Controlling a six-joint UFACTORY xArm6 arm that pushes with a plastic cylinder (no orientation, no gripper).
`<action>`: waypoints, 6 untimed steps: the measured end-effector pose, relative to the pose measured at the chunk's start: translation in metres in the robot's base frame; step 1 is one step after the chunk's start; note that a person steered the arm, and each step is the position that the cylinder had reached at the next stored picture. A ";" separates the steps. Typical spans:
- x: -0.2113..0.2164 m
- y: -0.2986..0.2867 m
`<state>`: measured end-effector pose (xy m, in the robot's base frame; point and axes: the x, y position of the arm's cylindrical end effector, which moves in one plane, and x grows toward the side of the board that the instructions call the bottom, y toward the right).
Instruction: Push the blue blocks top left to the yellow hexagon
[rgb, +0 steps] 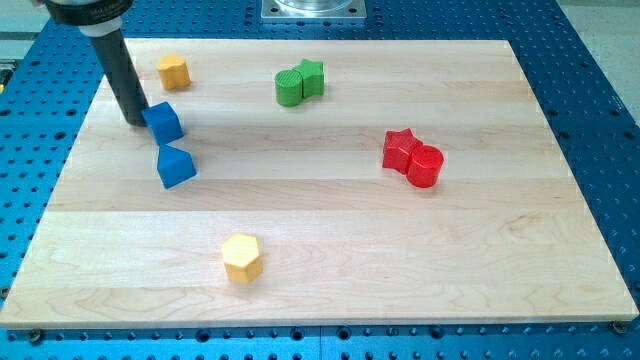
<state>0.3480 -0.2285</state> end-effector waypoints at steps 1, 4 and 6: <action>0.000 0.026; 0.048 0.035; 0.085 0.035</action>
<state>0.4334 -0.1938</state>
